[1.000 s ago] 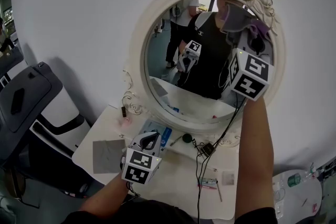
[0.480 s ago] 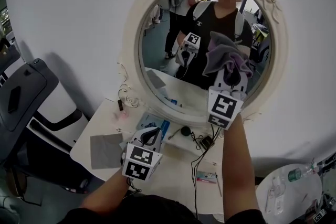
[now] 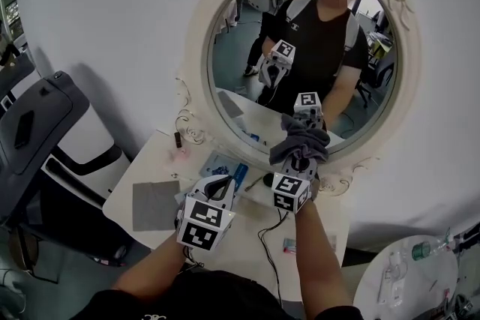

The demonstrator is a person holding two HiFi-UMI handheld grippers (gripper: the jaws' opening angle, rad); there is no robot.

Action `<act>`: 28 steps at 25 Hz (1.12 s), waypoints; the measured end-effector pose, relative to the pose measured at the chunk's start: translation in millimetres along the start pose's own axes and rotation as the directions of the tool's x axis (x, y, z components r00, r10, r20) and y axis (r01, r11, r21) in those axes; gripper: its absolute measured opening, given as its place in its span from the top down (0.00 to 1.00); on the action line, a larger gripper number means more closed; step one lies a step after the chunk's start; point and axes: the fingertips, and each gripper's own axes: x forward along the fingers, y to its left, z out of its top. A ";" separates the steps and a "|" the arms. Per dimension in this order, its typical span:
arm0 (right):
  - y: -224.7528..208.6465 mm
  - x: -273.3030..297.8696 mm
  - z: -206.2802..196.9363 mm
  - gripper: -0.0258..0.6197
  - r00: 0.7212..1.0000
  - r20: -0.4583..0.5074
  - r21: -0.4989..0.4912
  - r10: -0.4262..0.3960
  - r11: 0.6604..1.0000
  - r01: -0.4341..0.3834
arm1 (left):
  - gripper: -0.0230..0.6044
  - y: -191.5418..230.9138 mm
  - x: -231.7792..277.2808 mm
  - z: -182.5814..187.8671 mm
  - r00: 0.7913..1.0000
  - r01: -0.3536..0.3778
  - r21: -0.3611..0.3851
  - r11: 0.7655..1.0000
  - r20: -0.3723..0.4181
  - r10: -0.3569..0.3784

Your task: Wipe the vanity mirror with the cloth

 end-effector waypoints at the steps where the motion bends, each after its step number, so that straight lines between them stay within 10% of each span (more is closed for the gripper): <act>1: 5.8 0.9 -12.6 0.89 0.999 -0.034 -0.020 0.011 1.000 -0.011 | 0.96 -0.4 -0.8 0.3 1.000 -0.001 0.002 1.000 0.003 0.001; 9: 24.1 -1.1 -39.0 0.89 0.967 -0.235 0.043 0.094 0.995 -0.086 | 0.96 3.5 -15.9 6.8 0.999 -0.015 0.010 1.000 0.038 0.015; 13: -9.9 -17.0 85.4 0.89 0.996 0.069 0.121 0.053 0.991 -0.061 | 0.96 10.4 -20.8 1.5 0.999 -0.022 -0.007 1.000 0.035 0.022; 17: -73.1 -25.1 247.8 0.89 0.937 0.348 0.137 -0.001 0.989 -0.050 | 0.96 15.0 -24.5 6.5 0.998 -0.029 -0.014 0.999 0.059 0.030; 23: -136.0 -30.4 405.4 0.89 0.857 0.512 0.126 -0.064 0.992 -0.001 | 0.96 17.4 -29.6 4.0 0.998 -0.029 -0.007 1.000 0.055 0.029; 28: -129.3 -4.1 441.3 0.89 0.846 0.515 0.006 -0.139 0.987 0.159 | 0.96 22.7 -31.8 2.8 0.998 -0.039 0.006 0.999 0.049 0.038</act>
